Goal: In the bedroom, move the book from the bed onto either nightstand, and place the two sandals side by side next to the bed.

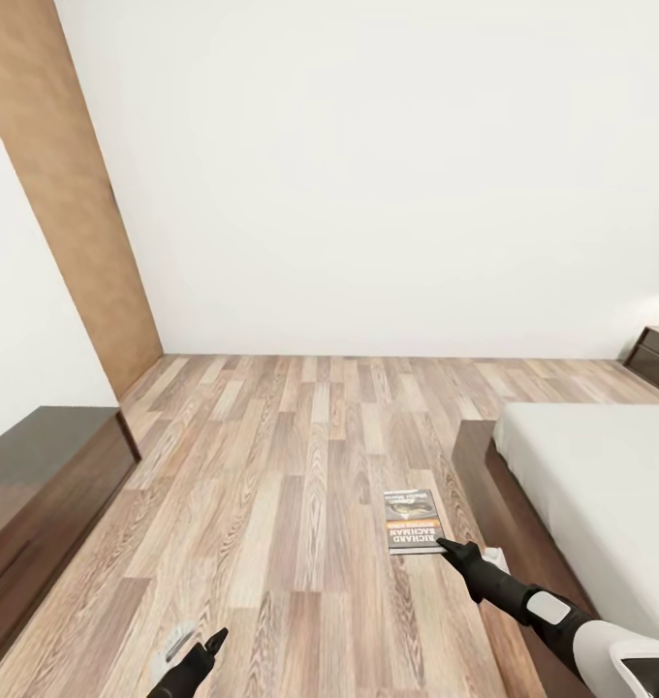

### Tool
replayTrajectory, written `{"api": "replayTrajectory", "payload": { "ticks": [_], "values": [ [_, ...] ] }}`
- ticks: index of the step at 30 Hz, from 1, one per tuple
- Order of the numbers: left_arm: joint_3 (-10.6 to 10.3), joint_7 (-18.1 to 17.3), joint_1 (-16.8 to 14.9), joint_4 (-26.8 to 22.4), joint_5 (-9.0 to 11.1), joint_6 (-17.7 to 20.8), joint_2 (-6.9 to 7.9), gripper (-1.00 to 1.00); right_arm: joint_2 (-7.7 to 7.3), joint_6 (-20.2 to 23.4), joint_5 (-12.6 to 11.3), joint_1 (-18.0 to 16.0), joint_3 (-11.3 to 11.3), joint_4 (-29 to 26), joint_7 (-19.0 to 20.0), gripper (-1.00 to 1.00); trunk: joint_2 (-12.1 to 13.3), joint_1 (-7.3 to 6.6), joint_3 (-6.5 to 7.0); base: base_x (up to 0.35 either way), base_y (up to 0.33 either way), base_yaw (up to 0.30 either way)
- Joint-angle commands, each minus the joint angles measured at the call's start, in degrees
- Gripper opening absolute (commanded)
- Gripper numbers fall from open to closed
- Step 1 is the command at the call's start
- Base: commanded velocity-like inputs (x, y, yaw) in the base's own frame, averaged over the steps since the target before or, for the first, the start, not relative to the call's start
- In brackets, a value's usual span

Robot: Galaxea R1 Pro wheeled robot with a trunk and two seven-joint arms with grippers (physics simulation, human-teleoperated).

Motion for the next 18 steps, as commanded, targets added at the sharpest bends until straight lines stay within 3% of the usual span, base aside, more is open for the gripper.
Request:
{"api": "replayTrajectory", "payload": {
  "ticks": [1, 18],
  "values": [
    [-0.48, -0.16, -0.04, 0.06, 0.32, -0.25, 0.00, 1.00, -0.01, 0.43, -0.75, -0.10, 0.12, 0.17, 0.28, -1.00, -0.02, 0.01, -0.05, 0.164, 0.000, 0.000],
    [-0.52, -0.15, -0.04, 0.06, 0.32, -0.25, 0.00, 1.00, -0.01, 0.45, -0.76, -0.10, 0.12, 0.17, 0.06, -1.00, -0.02, 0.01, -0.05, 0.164, 0.000, 0.000]
  ]
}}
